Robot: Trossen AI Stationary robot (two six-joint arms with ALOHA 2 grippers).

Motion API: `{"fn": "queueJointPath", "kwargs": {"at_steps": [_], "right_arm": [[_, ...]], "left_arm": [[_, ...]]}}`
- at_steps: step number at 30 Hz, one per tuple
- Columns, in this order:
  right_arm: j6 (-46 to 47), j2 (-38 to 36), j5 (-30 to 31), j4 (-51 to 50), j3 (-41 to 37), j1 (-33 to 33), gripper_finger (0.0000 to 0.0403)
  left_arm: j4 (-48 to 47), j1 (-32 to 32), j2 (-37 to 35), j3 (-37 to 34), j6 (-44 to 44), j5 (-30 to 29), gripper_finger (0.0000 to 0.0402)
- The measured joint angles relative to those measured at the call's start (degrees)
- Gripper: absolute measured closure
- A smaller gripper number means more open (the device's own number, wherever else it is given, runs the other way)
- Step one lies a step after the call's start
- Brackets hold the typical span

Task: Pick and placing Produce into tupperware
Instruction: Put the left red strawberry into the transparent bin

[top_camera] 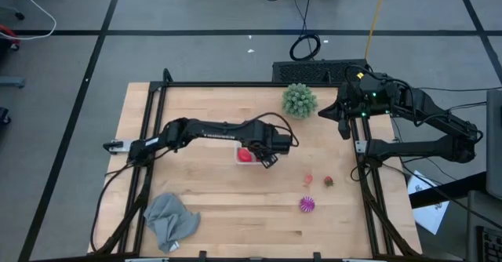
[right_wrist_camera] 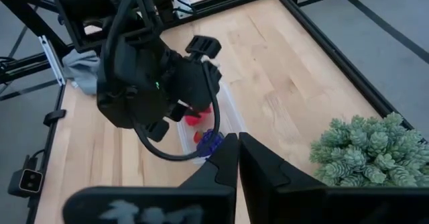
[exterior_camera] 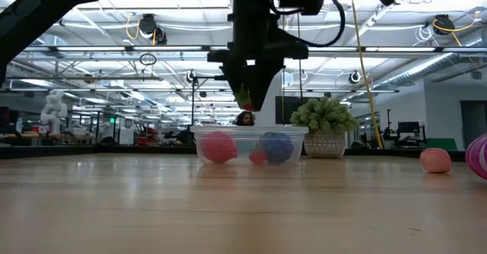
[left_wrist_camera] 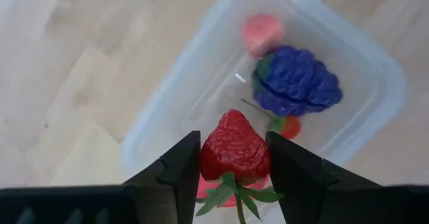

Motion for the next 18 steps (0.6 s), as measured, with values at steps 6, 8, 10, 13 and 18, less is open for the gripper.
{"fn": "queueJointPath", "kwargs": {"at_steps": [6,8,10,13,18], "right_arm": [[-0.1,0.0,0.0,0.0,0.0,0.0,0.0399],[0.0,0.0,0.0,0.0,0.0,0.0,0.0399],[0.0,0.0,0.0,0.0,0.0,0.0,0.0399],[0.0,0.0,0.0,0.0,0.0,0.0,0.0399],[-0.1,0.0,0.0,0.0,0.0,0.0,0.0399]], "left_arm": [[1.5,0.4,0.0,-4.0,1.4,2.3,0.0243],[2.8,1.0,0.0,-5.4,2.1,3.2,0.0243],[4.5,1.5,0.1,-6.9,2.6,3.7,0.0243],[6.5,2.2,0.1,-7.6,3.9,4.5,0.0243],[8.3,3.2,0.1,-7.7,5.9,5.4,0.0243]]}}
